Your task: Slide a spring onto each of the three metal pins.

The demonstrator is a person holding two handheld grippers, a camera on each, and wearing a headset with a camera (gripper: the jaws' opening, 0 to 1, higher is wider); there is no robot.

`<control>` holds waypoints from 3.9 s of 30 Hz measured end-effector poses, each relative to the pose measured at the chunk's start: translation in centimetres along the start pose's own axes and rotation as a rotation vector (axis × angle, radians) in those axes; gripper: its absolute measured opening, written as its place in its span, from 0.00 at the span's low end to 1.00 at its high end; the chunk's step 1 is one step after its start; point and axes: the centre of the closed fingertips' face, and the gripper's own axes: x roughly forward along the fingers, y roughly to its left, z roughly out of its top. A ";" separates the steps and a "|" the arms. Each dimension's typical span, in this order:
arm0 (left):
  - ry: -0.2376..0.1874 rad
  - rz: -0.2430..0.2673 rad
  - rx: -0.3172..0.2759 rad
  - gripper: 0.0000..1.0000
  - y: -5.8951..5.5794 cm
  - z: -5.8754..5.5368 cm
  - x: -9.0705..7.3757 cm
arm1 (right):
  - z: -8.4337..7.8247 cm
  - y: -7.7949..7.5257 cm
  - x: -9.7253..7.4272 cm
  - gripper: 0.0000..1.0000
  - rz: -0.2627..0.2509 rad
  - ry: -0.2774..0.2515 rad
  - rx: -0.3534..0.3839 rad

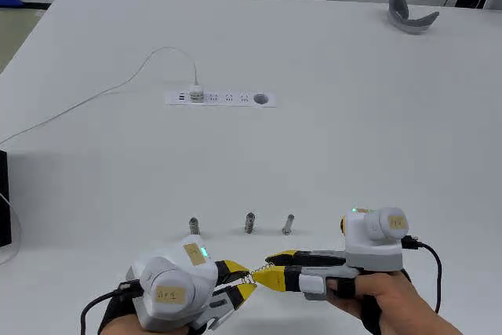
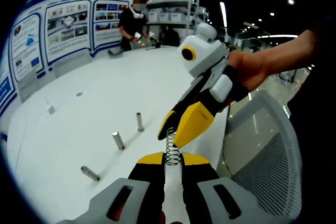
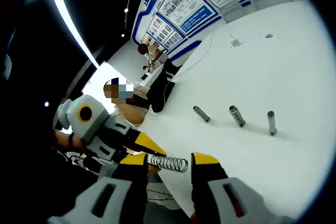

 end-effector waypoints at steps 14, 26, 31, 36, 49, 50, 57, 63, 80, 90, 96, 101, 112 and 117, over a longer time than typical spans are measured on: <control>-0.008 -0.012 0.011 0.11 -0.3 0.4 0.0 | -0.2 0.1 -0.1 0.27 0.016 -0.009 0.048; -0.007 -0.040 0.029 0.11 -0.5 0.4 0.3 | 0.1 0.5 -0.5 0.20 0.039 -0.014 0.062; -0.007 -0.051 0.040 0.10 -0.5 0.6 0.5 | 0.3 0.9 -0.4 0.15 0.051 -0.011 0.049; -0.006 -0.061 0.047 0.10 -0.5 0.7 0.5 | 0.5 1.4 -0.5 0.13 0.064 -0.009 0.044; -0.018 -0.128 0.047 0.10 -0.9 1.1 0.6 | 0.2 2.2 -1.0 0.13 0.049 0.136 -0.121; -0.024 -0.139 0.041 0.10 -0.9 1.3 0.6 | 0.3 2.2 -1.1 0.13 0.046 0.166 -0.164; -0.068 -0.211 0.021 0.10 -1.3 2.3 0.4 | 0.5 3.1 -1.6 0.13 0.070 0.346 -0.389; -0.097 -0.255 0.016 0.10 -1.5 3.1 0.1 | 0.9 4.0 -1.8 0.13 0.097 0.449 -0.557; -0.104 -0.358 0.018 0.10 -3.2 3.0 0.3 | -0.7 4.7 -2.3 0.13 0.145 0.628 -0.741; -0.118 -0.324 -0.028 0.13 -2.6 3.1 0.4 | -0.2 4.0 -2.6 0.12 0.105 0.599 -0.741; -0.108 -0.290 -0.050 0.18 -1.7 2.4 0.2 | 0.2 3.1 -3.4 0.12 0.069 0.577 -0.729; -0.101 -0.247 -0.067 0.22 -0.8 1.6 -0.1 | 0.3 2.1 -4.1 0.12 0.031 0.569 -0.714; -0.082 -0.117 -0.111 0.27 2.0 -0.3 -0.7 | 0.8 -1.5 -5.5 0.12 -0.109 0.578 -0.703; -0.075 -0.076 -0.135 0.31 2.9 -1.0 -1.1 | 1.4 -2.9 -5.7 0.12 -0.157 0.565 -0.686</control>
